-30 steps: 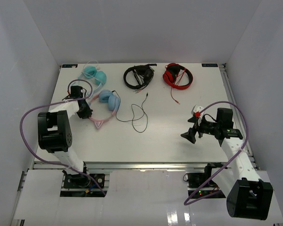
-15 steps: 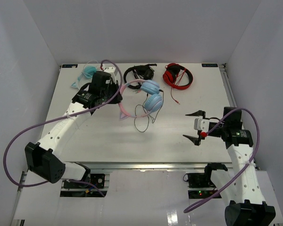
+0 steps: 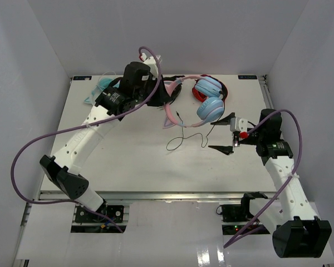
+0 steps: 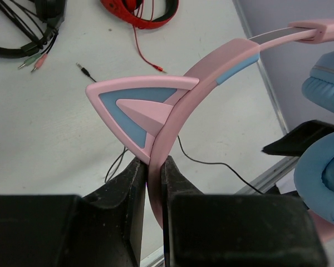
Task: Wrap the headphones
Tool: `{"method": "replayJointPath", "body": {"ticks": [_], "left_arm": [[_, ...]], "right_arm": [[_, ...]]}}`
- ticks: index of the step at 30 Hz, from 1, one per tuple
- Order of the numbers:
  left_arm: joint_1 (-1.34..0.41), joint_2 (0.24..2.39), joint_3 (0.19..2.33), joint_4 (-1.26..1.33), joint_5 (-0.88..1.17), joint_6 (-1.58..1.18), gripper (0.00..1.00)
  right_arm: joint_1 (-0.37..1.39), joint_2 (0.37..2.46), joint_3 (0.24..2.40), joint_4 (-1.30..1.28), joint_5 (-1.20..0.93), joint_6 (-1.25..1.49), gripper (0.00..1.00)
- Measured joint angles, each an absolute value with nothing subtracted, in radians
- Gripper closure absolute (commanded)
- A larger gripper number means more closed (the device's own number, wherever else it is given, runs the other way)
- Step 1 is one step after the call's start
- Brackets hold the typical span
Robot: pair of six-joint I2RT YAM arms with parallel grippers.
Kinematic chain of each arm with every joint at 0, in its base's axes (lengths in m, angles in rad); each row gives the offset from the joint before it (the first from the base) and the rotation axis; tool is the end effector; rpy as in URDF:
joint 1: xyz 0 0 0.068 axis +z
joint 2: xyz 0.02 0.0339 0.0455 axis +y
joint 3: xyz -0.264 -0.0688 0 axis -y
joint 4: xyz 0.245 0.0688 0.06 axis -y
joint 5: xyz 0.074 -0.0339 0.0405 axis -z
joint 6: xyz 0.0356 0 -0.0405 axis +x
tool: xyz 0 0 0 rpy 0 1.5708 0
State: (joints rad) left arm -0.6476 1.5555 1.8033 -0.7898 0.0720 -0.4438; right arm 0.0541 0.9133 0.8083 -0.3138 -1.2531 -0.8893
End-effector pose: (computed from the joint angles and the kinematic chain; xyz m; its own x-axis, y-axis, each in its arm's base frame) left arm 0.2637 -0.2027 0.4392 -0.6510 -0.0445 -0.7578 0.4112 0.8185 -0.4014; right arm 0.1843 0.0438 0.3218 0.4303 -0.2197 -0.8755 -0.8719 0.1499 -0.4662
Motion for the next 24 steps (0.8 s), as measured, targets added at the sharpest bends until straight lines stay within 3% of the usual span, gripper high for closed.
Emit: {"method": "replayJointPath", "body": {"ticks": [7,12,17,20,22,24], "left_arm": [[-0.648,1.581,1.96,-0.807,0.098,-0.5,1.0],[-0.649,1.581,2.027,-0.808,0.116,-0.539,1.0],[-0.65,1.579,2.048,-0.787,0.12,-0.586,1.0],[-0.65,1.576,2.048,-0.779,0.108,-0.613,1.0],[-0.65,1.57,2.048,-0.777,0.089,-0.627,1.0],[-0.65,1.555,2.042,-0.77,0.058,-0.638,1.0]], "right_arm": [[0.153,0.996,0.709,-0.018,-1.275,-0.653,0.09],[0.235,1.071,0.617,0.274,-1.228,-0.454,0.02],[0.256,1.162,0.534,0.602,-1.164,-0.186,0.39],[0.258,1.202,0.493,0.767,-1.133,-0.037,0.75],[0.258,1.217,0.487,0.839,-1.121,0.04,0.88],[0.258,1.217,0.488,0.894,-1.112,0.094,0.92]]}}
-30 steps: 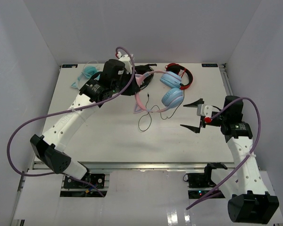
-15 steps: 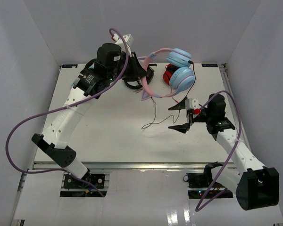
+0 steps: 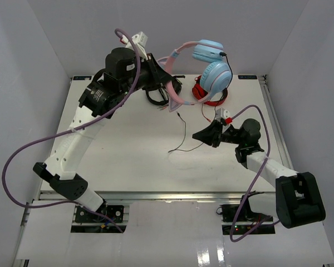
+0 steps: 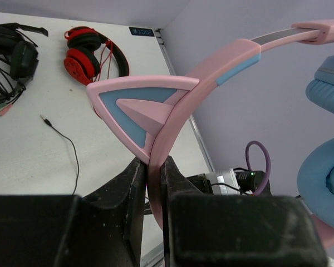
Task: Wrap the headphones
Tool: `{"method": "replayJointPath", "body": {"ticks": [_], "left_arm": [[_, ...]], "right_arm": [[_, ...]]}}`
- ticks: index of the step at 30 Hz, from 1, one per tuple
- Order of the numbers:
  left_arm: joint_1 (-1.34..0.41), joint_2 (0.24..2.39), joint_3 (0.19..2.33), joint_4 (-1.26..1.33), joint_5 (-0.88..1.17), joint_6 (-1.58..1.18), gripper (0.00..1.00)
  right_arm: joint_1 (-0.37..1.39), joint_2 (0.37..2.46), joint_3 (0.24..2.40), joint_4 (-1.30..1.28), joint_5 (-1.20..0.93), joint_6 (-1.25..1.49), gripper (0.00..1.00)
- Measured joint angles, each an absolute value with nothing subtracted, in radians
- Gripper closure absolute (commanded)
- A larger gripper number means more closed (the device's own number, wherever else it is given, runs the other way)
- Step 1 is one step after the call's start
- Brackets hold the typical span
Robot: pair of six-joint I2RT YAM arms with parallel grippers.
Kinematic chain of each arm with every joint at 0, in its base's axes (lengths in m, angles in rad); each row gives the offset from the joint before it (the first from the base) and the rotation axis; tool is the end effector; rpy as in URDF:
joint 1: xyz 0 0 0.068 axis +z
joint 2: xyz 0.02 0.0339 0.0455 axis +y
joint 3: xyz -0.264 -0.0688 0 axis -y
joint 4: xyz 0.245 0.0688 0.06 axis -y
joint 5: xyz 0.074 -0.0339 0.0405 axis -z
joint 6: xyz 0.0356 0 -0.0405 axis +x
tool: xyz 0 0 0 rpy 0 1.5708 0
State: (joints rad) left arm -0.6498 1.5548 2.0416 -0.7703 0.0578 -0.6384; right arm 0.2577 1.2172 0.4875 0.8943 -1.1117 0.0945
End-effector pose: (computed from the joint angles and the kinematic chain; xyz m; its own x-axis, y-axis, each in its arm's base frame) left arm 0.2451 -0.1888 0.5145 -0.5651 -0.3178 -0.7614 0.3878 0.7122 -0.5851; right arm 0.2237 0.0920 0.2573 0.0664 0.0607 -0.9959 -0.9787 0.1983 -0.0532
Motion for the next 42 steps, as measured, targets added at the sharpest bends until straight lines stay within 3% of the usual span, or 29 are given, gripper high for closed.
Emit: {"method": "replayJointPath", "body": {"ticks": [4,8,14,18,22,30,42], "left_arm": [[-0.629,1.488,1.969,-0.726,-0.005,-0.661,1.0],[-0.527,1.439,1.88,-0.694,-0.02,-0.667,1.0],[-0.423,1.513,1.758,-0.652,-0.122,-0.594,1.0],[-0.427,1.621,1.652,-0.645,-0.133,-0.492,1.0],[-0.465,1.707,1.538,-0.665,-0.122,-0.387,1.0],[-0.624,1.696,1.399,-0.64,0.07,-0.231,1.0],[-0.642,1.385,1.167,-0.473,0.379,-0.197,1.0]], "right_arm": [[0.258,1.159,0.5,0.844,-1.098,0.115,0.92],[0.287,1.048,0.675,0.398,-0.99,-0.142,0.92],[0.391,0.969,0.906,-0.19,-0.513,-0.598,0.92],[0.395,0.898,0.874,-0.35,-0.118,-0.835,0.92],[0.387,0.9,0.943,-0.441,0.061,-0.944,0.92],[0.387,1.007,1.135,-0.419,-0.008,-0.954,0.92],[0.359,1.124,0.941,-0.335,-0.248,-0.763,0.92]]}}
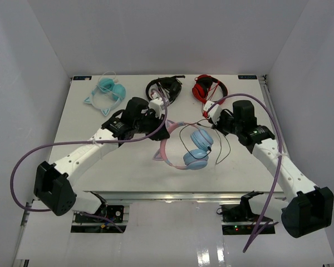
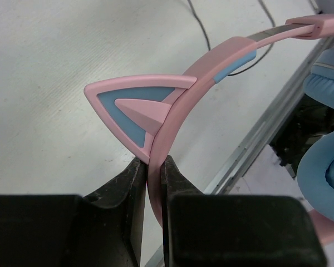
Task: Wrap the headphones
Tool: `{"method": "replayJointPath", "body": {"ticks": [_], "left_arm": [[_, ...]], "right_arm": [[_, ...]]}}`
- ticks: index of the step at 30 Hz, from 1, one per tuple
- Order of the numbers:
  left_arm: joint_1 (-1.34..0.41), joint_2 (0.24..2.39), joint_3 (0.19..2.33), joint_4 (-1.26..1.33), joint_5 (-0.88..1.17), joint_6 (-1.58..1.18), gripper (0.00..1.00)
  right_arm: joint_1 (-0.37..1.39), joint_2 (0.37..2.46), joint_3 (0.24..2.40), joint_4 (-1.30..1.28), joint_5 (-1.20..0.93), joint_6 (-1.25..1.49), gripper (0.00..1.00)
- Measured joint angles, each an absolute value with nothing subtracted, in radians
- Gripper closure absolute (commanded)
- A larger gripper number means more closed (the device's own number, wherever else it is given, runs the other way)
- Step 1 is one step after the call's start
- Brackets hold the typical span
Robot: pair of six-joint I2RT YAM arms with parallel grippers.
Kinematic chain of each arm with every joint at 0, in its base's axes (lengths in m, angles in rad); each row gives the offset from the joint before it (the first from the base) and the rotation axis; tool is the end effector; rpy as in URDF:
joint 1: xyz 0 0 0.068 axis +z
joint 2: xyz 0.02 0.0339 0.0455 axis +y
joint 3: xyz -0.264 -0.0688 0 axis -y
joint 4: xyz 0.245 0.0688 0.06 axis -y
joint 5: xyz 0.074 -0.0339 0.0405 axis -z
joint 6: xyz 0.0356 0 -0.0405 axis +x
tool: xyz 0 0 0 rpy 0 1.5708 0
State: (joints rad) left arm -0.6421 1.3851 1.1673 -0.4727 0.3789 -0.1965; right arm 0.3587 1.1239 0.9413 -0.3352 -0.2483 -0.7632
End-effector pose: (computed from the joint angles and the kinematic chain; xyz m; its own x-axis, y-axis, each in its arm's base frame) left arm 0.2372 -0.1938 0.3104 -0.6535 0.2622 -0.7101 0.6701 0.6367 -0.3816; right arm 0.2329 0.0967 0.3124 0.0385 -0.7011 -0.7120 -0.7108 0.4816 -0.5127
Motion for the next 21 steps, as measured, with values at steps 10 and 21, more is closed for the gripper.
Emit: {"method": "replayJointPath", "body": {"ticks": [10,21], "left_arm": [[-0.664,1.283,1.132,-0.391,0.502,-0.237,1.0],[-0.664,1.283,1.142,-0.383,0.488,-0.277,1.0]], "right_arm": [[0.266,1.271,0.972,-0.308,-0.505,-0.57,0.92],[0.249,1.358,0.984,-0.267,-0.773,-0.428,0.76]]}}
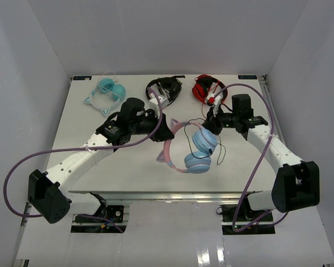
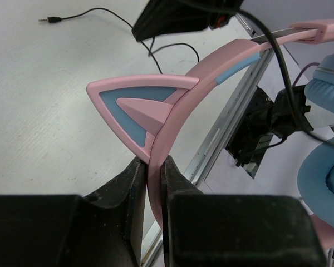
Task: Wrap the headphones
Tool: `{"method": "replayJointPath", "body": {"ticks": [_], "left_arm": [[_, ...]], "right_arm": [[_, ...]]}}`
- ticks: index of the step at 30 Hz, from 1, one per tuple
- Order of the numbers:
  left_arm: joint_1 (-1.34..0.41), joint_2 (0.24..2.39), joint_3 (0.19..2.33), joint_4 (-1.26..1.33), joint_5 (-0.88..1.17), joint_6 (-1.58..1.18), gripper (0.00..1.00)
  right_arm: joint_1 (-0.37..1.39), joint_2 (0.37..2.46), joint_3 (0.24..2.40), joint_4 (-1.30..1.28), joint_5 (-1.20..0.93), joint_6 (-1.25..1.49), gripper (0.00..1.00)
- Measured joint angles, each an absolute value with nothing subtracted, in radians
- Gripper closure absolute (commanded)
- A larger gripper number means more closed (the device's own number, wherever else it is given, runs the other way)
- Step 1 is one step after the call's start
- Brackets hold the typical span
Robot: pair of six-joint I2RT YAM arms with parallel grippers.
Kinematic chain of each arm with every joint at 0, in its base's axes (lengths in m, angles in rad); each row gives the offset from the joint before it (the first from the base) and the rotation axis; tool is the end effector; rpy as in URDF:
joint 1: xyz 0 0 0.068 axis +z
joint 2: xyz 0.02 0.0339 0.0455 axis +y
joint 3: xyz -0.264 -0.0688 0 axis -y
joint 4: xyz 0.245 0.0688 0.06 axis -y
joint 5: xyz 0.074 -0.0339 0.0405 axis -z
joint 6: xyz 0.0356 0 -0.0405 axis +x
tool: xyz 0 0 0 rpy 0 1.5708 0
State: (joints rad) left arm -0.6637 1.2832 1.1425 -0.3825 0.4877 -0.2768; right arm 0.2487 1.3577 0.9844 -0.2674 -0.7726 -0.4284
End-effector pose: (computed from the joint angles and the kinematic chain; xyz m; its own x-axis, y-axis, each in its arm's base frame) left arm 0.2162 -0.1902 0.3390 -0.6147 0.1743 -0.7693 0.7235 0.5130 -0.4619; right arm 0.2788 0.0964 0.2786 -0.2285 -0.3649 -0.9026 -0.8944 0.4449 0.0465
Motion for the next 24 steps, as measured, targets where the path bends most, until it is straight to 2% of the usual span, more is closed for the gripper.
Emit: {"method": "replayJointPath", "body": {"ticks": [7,13,20,24], "left_arm": [[-0.665,1.333,1.323,-0.37,0.361,-0.362,1.0],[-0.664,1.451,1.57,-0.382,0.317,-0.433,1.0],[-0.664,1.56,1.799,-0.483,0.268,-0.464,1.0],[-0.663,1.567,1.851,-0.536,0.227,-0.469,1.0]], "right_arm": [[0.236,1.357,0.867,-0.174,-1.118,-0.322,0.53],[0.238,1.403,0.867,0.016,-1.283,-0.178,0.41],[0.281,1.576,0.892,0.221,-1.298,-0.045,0.4],[0.326,1.638,0.88,0.288,-1.282,-0.02,0.46]]}}
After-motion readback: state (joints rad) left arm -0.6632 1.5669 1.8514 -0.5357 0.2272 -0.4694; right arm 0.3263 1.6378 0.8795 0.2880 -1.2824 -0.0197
